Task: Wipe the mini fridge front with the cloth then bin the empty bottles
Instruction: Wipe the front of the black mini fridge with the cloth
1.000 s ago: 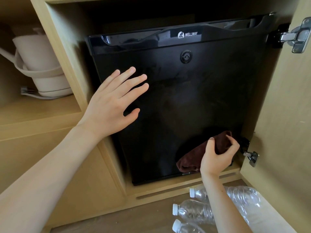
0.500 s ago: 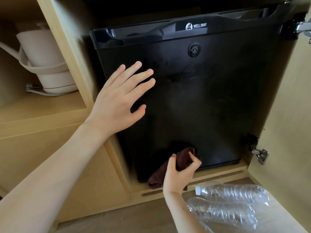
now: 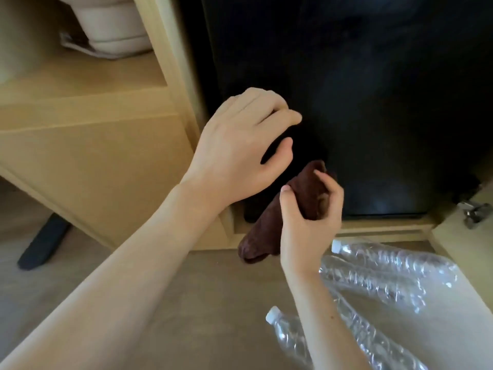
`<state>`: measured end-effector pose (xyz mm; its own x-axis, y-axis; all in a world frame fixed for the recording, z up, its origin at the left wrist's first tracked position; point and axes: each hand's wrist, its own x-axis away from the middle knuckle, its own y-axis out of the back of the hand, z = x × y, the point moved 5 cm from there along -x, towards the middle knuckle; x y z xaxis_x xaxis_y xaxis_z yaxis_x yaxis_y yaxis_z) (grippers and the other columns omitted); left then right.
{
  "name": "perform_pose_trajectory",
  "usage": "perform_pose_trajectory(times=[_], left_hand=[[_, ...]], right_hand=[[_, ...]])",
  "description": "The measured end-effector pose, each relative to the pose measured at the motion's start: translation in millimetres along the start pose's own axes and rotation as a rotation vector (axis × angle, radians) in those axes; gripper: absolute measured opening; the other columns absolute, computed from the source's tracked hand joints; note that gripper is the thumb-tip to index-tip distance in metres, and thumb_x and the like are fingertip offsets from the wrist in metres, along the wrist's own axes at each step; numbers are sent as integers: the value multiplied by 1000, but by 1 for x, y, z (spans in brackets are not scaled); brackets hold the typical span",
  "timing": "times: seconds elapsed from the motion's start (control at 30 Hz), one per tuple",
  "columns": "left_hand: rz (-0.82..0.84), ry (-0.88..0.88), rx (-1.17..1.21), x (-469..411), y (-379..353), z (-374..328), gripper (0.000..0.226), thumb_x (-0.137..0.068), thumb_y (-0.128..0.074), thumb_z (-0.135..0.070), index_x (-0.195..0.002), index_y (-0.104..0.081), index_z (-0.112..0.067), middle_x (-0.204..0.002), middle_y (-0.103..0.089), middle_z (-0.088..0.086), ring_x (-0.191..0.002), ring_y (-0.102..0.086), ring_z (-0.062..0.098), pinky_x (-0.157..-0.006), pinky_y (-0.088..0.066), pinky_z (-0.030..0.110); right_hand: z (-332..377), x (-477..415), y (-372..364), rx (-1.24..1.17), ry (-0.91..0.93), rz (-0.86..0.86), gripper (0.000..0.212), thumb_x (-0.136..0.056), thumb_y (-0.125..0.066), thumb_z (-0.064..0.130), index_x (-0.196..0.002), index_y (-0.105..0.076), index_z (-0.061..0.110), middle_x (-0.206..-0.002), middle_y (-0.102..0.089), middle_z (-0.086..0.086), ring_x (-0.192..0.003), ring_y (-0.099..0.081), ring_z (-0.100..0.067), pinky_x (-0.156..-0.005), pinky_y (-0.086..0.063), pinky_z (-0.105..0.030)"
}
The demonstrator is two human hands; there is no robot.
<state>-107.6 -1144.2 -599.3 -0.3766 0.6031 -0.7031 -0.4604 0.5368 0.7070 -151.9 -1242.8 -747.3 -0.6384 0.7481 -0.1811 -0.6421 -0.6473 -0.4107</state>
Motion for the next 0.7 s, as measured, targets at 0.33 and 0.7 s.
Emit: perform_pose_trajectory(times=[0.33, 0.7], left_hand=[[315, 406, 151, 57, 73, -38, 24, -92, -63, -17, -110, -72, -5, -96, -67, 8, -90, -62, 28, -71, -52, 46], [460, 661, 235, -108, 355, -81, 26, -90, -65, -18, -112, -71, -7, -103, -66, 5, -91, -64, 26, -74, -55, 41]], right_hand=[[118, 34, 42, 340, -154, 95, 41, -80, -77, 1, -114, -64, 20, -89, -63, 26, -82, -64, 0, -74, -54, -17], [452, 21, -43, 675, -256, 436, 46, -78, -80, 14, -118, -64, 30, -109, -68, 6, -100, -65, -19, -90, -55, -33]])
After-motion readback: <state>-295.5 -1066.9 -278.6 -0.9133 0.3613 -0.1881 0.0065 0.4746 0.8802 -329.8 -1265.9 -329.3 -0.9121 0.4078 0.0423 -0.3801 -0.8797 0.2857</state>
